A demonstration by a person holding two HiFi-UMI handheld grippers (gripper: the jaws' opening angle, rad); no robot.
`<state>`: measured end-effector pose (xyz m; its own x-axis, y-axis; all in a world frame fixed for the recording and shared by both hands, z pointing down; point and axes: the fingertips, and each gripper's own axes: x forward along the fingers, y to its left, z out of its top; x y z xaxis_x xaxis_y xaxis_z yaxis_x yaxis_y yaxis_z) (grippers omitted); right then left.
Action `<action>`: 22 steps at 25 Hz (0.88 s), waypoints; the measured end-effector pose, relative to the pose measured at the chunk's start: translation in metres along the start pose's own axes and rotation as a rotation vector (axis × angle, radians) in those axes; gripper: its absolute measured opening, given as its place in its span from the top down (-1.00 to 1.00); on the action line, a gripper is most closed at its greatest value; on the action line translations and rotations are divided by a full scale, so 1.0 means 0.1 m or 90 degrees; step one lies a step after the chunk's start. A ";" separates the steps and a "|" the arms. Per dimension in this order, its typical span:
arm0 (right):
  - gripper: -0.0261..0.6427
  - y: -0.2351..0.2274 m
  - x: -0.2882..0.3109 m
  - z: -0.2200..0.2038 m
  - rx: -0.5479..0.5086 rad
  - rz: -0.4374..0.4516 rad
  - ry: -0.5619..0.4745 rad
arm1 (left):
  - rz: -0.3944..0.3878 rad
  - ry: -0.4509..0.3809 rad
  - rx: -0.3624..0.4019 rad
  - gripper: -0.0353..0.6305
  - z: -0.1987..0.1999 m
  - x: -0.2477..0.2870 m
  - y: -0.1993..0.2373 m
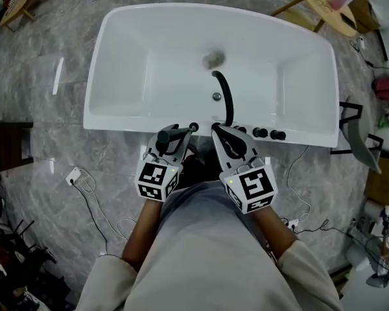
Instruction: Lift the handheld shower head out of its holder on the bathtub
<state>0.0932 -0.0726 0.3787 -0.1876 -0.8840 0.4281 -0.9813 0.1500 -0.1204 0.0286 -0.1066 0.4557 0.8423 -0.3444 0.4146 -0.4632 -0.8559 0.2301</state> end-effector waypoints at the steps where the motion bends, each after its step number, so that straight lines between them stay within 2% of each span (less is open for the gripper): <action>1: 0.87 0.01 -0.01 0.01 -0.009 0.009 0.003 | 0.000 0.001 0.002 0.48 0.00 -0.01 0.00; 9: 0.87 0.07 -0.11 -0.08 -0.050 0.049 0.030 | -0.013 0.008 0.004 0.48 -0.03 -0.04 -0.10; 22: 0.87 0.25 -0.25 -0.01 -0.084 0.102 0.020 | -0.024 -0.019 -0.001 0.48 0.14 -0.14 -0.23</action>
<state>0.0732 -0.0462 0.3657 -0.3412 -0.8300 0.4411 -0.9354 0.3460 -0.0725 0.0312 -0.0874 0.4323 0.8674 -0.3228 0.3788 -0.4308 -0.8681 0.2466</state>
